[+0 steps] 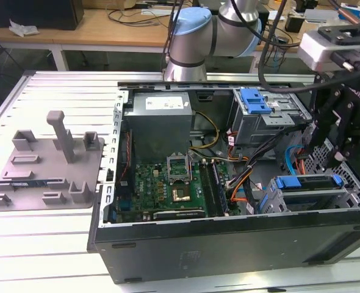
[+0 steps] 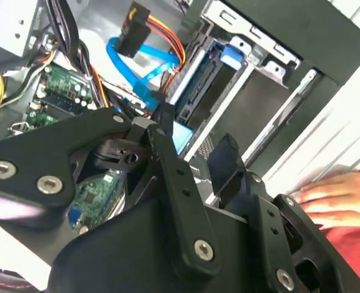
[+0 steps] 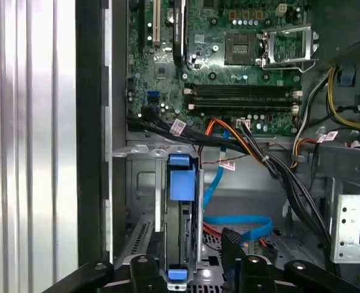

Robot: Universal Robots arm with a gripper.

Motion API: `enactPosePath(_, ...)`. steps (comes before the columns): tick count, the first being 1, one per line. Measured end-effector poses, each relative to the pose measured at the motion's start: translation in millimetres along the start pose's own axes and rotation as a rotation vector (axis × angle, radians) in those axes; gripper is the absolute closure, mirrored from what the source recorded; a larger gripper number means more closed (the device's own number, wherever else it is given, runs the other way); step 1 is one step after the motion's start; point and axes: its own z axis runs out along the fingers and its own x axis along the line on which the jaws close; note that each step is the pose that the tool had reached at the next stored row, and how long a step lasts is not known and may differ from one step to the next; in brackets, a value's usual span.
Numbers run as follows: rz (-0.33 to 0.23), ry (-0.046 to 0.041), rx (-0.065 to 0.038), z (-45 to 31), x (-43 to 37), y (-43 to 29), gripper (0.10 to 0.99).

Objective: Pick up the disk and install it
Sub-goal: 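Insert the first disk wire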

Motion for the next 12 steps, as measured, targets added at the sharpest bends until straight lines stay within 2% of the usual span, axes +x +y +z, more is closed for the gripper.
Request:
enactPosePath(1,0.000,0.0069,0.002,-0.4,-7.8,-0.3,0.584)
enactPosePath(5,0.000,0.0093,0.004,-1.3,-26.2,-1.1,0.584)
enactPosePath(7,-0.001,0.0173,0.004,-1.8,-37.6,-1.5,0.584)
enactPosePath(9,-0.001,0.0329,0.005,-2.2,-47.7,-2.2,0.584)
enactPosePath(10,-0.002,0.0472,0.004,-2.4,-54.1,-3.0,0.584)
enactPosePath(12,-0.004,0.0699,0.003,-2.5,-62.1,-4.3,0.584)
